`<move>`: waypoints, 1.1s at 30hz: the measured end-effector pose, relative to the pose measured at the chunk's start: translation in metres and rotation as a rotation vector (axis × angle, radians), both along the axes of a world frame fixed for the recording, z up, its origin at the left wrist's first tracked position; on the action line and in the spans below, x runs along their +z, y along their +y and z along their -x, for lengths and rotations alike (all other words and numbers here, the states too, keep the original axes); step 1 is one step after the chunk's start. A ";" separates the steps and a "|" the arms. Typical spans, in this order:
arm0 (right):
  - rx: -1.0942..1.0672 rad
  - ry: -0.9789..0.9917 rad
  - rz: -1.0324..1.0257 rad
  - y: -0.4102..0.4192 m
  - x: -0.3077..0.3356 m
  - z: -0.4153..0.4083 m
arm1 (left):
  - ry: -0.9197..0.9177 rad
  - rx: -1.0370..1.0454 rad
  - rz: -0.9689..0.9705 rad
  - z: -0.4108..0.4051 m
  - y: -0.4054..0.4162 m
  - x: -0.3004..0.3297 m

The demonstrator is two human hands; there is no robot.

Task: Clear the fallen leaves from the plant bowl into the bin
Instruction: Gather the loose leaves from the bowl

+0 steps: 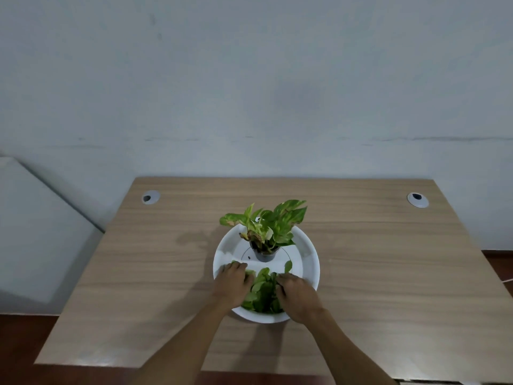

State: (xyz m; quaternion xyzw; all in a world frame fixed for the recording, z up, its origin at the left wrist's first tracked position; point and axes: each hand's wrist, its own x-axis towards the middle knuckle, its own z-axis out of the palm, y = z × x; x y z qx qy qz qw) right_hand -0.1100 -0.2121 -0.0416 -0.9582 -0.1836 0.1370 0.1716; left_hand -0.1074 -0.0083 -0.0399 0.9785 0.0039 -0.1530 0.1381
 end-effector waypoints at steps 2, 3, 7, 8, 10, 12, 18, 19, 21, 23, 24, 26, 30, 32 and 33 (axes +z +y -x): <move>-0.042 0.024 -0.078 -0.001 0.001 -0.001 | -0.045 -0.049 -0.093 0.000 0.010 -0.004; -0.065 0.019 -0.113 -0.001 0.002 -0.004 | -0.056 -0.069 -0.135 -0.001 0.014 -0.006; -0.048 0.038 -0.062 -0.003 -0.002 -0.025 | -0.034 -0.162 -0.260 -0.010 0.016 -0.011; -0.029 0.049 -0.038 -0.003 -0.004 -0.027 | -0.011 -0.165 -0.260 -0.010 0.014 -0.009; 0.001 0.074 -0.006 -0.003 -0.009 -0.024 | 0.063 -0.145 -0.220 -0.007 0.009 -0.006; -0.022 0.079 -0.007 -0.001 -0.012 -0.014 | 0.128 -0.126 -0.165 -0.001 0.003 0.001; -0.061 0.107 0.019 0.002 -0.005 -0.012 | 0.169 -0.083 0.163 0.007 0.001 0.019; -0.065 0.103 0.011 0.004 -0.003 -0.012 | 0.145 -0.081 0.196 0.007 0.004 0.021; -0.082 0.091 0.000 0.012 -0.001 -0.008 | 0.064 -0.073 0.218 0.007 0.012 0.023; -0.124 0.083 0.005 0.023 -0.001 0.001 | -0.021 -0.032 0.252 0.009 0.018 0.021; -0.152 0.085 0.009 0.029 -0.002 0.006 | -0.055 -0.011 0.256 0.011 0.021 0.018; -0.181 0.090 0.017 0.040 -0.003 0.017 | -0.148 -0.021 0.216 0.016 0.027 0.012; -0.178 0.020 0.018 0.052 -0.001 0.027 | -0.268 -0.010 0.114 0.019 0.045 -0.002; -0.146 -0.035 -0.003 0.055 0.003 0.023 | -0.223 0.164 0.239 0.020 0.049 -0.005; -0.096 -0.050 -0.006 0.058 0.004 0.020 | -0.200 0.258 0.331 0.022 0.048 -0.006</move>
